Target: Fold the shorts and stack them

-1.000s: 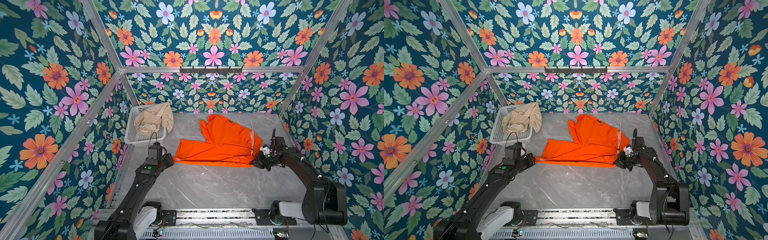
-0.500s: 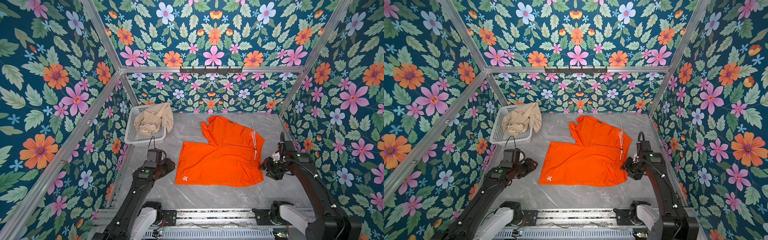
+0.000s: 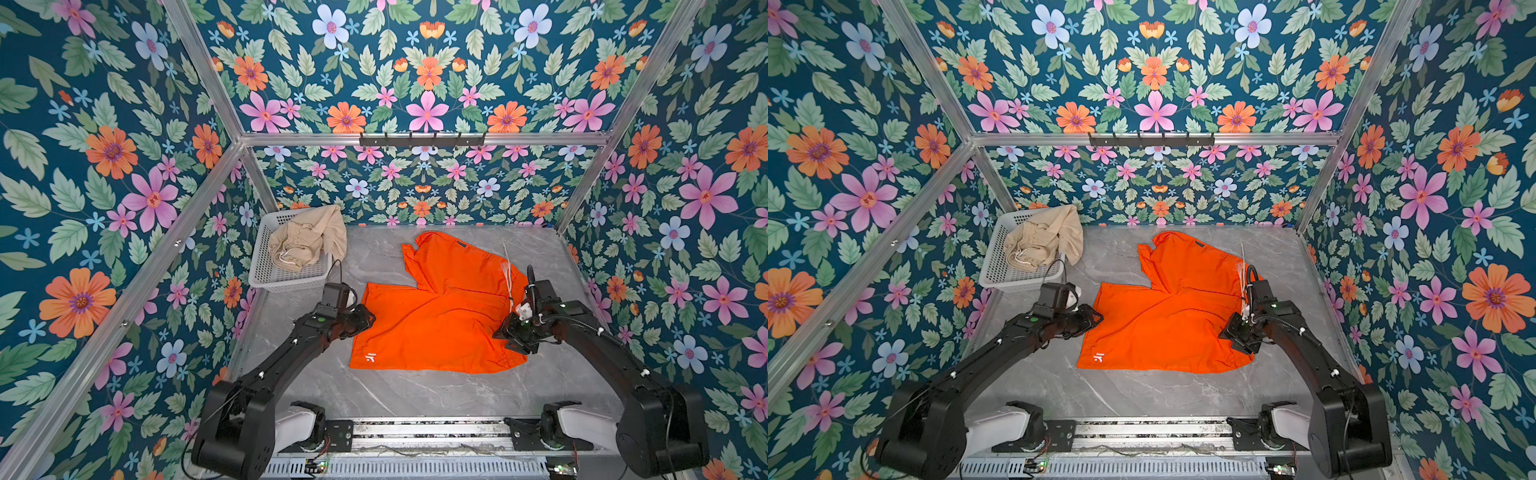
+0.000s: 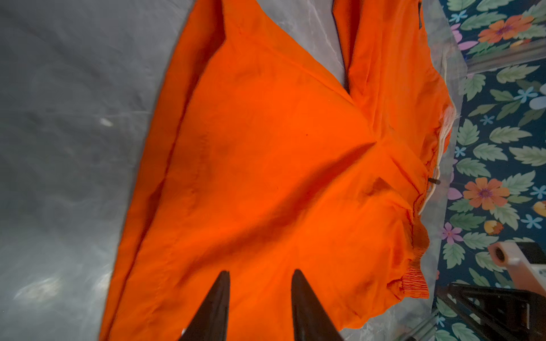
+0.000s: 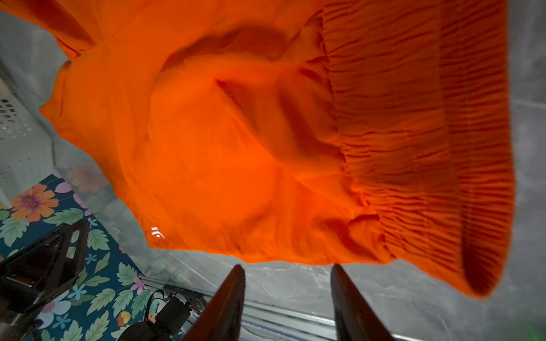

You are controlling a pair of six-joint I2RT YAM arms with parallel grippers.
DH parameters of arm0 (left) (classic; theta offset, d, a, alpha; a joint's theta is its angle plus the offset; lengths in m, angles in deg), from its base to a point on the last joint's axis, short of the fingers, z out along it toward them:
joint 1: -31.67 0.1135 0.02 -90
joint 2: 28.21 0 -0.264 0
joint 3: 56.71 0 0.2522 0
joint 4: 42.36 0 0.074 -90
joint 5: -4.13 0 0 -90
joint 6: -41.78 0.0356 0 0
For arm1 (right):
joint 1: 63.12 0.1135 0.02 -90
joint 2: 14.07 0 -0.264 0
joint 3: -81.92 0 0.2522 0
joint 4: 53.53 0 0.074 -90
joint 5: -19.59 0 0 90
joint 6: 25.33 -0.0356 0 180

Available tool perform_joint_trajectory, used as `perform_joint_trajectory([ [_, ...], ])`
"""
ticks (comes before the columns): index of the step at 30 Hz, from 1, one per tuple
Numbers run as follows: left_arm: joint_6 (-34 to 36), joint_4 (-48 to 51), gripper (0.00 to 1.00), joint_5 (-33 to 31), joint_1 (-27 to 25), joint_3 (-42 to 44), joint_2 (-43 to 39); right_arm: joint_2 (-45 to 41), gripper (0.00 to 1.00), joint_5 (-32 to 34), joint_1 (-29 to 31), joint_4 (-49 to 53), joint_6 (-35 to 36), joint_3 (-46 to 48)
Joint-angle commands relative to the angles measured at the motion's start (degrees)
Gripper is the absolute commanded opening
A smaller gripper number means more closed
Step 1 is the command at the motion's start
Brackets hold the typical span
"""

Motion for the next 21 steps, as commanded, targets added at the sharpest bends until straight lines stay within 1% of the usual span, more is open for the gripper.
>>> perform_joint_trajectory([
  [1,-0.5,-6.6,0.35,0.0,-1.6,0.3,5.3,3.5,0.48,0.8,-1.3,-6.6,-0.8,2.1],
  [3,-1.1,-7.3,0.32,0.0,-2.0,1.3,7.9,5.5,0.48,2.0,-2.8,-6.8,-0.9,3.7],
  [5,-1.5,-7.5,0.30,-0.5,-2.0,2.8,8.8,6.8,0.48,3.6,-4.4,-5.6,-0.9,4.8],
  [8,-2.8,-6.8,0.28,-1.6,-2.0,5.5,7.9,6.4,0.48,5.3,-6.4,-4.2,-0.8,6.3],
  [11,-4.5,-5.8,0.28,-2.3,-2.1,9.3,5.7,5.0,0.48,8.0,-7.2,-1.8,-0.7,6.9],
  [14,-6.0,-4.5,0.27,-2.8,-2.2,13.5,2.4,4.0,0.49,10.8,-7.2,0.7,-0.2,6.8],
  [16,-6.7,-3.5,0.27,-2.5,-2.3,15.7,-0.8,3.5,0.49,11.3,-7.2,2.1,1.0,6.2],
  [19,-7.0,-0.9,0.31,-1.7,-2.9,15.9,-7.2,1.0,0.50,9.9,-6.2,4.4,2.9,3.1],
  [21,-7.0,1.4,0.35,-2.6,-2.9,14.1,-11.6,-0.7,0.51,10.6,-3.2,6.3,3.7,-1.0],
])
